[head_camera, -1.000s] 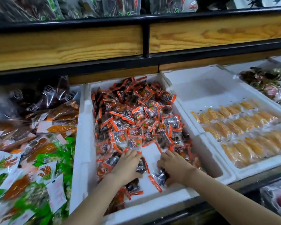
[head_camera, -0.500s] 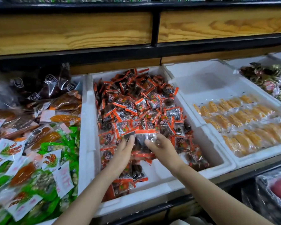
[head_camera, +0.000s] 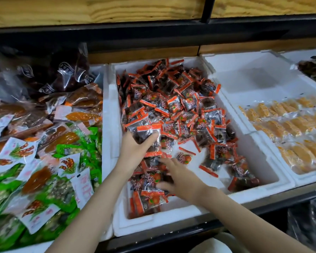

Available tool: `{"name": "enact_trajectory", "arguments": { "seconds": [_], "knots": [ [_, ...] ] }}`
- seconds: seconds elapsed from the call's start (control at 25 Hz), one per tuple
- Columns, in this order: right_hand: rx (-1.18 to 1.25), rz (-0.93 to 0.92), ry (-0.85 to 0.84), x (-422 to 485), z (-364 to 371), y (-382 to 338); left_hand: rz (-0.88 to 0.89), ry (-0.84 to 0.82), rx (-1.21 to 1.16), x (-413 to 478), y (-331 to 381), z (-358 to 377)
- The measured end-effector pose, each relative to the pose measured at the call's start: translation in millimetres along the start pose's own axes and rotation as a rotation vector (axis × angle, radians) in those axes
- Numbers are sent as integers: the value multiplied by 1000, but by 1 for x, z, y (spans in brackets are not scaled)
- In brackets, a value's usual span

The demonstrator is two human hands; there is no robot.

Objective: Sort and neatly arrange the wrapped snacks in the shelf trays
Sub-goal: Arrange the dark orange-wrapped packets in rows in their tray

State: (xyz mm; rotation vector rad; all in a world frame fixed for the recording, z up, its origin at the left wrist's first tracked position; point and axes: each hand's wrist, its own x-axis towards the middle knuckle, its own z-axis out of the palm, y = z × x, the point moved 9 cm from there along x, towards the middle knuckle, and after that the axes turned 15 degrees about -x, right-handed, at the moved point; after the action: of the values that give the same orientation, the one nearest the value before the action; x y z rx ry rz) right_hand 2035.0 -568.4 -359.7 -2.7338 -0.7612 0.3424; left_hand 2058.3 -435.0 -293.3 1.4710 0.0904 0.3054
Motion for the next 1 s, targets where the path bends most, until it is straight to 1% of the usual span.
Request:
{"name": "enact_trajectory", "arguments": {
  "seconds": [0.04,0.08,0.12,0.2,0.28,0.36,0.48,0.52,0.56,0.6,0.72,0.76,0.8,0.88,0.92,0.96,1.0],
  "knots": [
    [-141,-31,-81,4,13,-5,2,2,-9,-1,-1,-1],
    [-239,-55,-102,10,19,-10,9,-2,-17,0,-2,-1],
    [-289,-55,-82,16,18,-13,13,-8,-27,1,-3,-2],
    [-299,-42,-15,25,5,-15,22,-16,-48,3,-7,-4],
    [-321,12,12,29,-5,-2,11,-24,-39,5,-9,-6],
    [-297,85,29,31,-15,21,-1,-42,-22,5,-11,-6],
    [-49,163,128,25,-46,54,-6,-81,27,4,-12,-3],
    [-4,148,156,19,-58,60,1,-91,45,3,-10,-2],
    [14,108,149,13,-65,61,10,-98,57,2,-8,-1],
    [20,54,100,7,-64,57,14,-103,67,1,-8,0],
    [-67,-75,-190,-11,-20,39,40,-124,106,0,-5,4],
    [-116,-89,-222,-13,-7,38,45,-130,112,0,-5,5],
    [-200,-96,-205,-12,-2,38,42,-131,112,0,-6,6],
    [-403,-137,-66,-5,-14,28,27,-113,99,1,-7,4],
    [-407,-187,12,-3,-21,17,23,-97,88,2,-7,2],
    [-323,-247,45,-2,-23,2,26,-85,78,3,-6,1],
    [-229,-310,18,-1,-18,-16,29,-77,68,4,-6,0]
  ]
}}
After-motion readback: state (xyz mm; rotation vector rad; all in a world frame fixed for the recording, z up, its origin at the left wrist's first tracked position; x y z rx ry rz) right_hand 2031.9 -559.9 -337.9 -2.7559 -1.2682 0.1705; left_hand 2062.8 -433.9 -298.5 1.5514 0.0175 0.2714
